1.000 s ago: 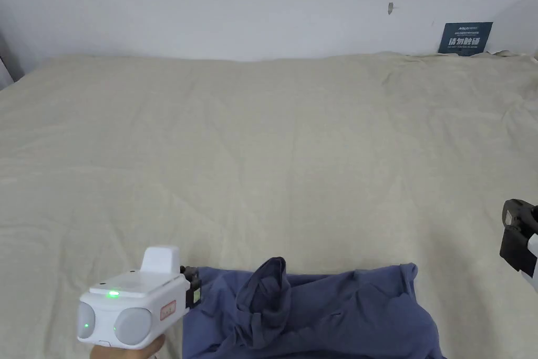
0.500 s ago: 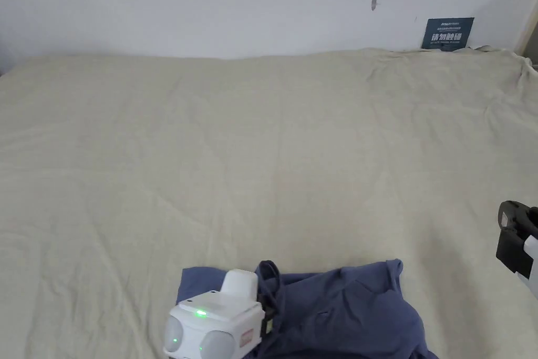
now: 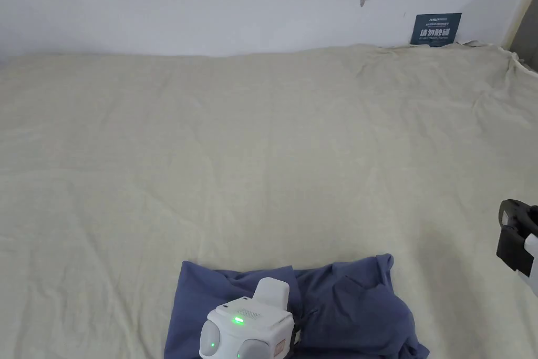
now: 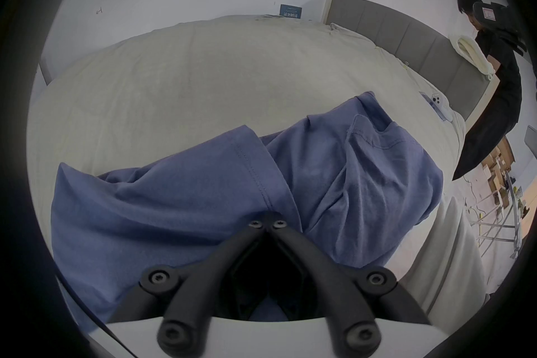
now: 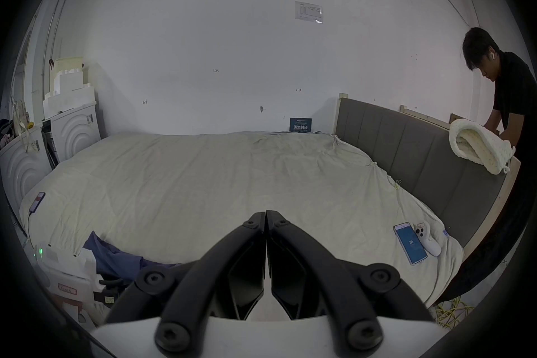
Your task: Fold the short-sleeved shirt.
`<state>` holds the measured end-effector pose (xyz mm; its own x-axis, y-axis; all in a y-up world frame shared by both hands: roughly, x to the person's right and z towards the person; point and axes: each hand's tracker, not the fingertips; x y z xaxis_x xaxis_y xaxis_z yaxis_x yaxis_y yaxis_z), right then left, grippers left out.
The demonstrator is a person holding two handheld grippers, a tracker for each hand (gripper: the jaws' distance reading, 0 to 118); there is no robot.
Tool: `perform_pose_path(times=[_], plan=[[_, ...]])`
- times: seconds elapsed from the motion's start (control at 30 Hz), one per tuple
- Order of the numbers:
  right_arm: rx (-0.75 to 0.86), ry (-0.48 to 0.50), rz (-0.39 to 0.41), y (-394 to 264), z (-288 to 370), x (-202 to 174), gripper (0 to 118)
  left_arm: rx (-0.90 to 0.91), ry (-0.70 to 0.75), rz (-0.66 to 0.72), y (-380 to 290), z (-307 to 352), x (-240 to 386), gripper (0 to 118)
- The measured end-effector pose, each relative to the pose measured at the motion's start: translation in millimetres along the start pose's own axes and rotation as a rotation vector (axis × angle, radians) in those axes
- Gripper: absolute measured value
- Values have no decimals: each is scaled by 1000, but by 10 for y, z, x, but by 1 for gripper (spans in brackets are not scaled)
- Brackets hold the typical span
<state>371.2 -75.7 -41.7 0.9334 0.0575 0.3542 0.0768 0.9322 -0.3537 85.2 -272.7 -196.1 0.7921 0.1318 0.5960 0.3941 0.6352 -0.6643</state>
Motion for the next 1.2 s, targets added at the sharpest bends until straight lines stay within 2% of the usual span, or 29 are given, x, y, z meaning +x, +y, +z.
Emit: perform_pose_path(times=[0.2, 0.4, 0.5, 0.67, 1.03, 1.1, 1.17, 1.2], plan=[[7, 4, 2, 26, 20, -23, 0, 26, 2, -6, 41, 122, 6, 0], [19, 9, 1, 75, 18, -43, 0, 100, -30, 12, 314, 511, -81, 0], [23, 14, 2, 91, 19, -59, 0, 118, -44, 27, 460, 701, -278, 0], [23, 21, 4, 100, 13, -85, 0, 112, -96, 153, 568, 957, -793, 0], [14, 36, 11, 98, -30, -163, 0, 72, -3, 257, 333, 1157, -1649, 0], [13, 38, 14, 103, -41, -180, 0, 27, -13, 299, 266, 1103, -1741, 6], [10, 41, 19, 104, -54, -193, 0, 2, -33, 354, 199, 1034, -1830, 26], [8, 43, 19, 104, -57, -196, 0, 4, -40, 365, 172, 1003, -1865, 45]])
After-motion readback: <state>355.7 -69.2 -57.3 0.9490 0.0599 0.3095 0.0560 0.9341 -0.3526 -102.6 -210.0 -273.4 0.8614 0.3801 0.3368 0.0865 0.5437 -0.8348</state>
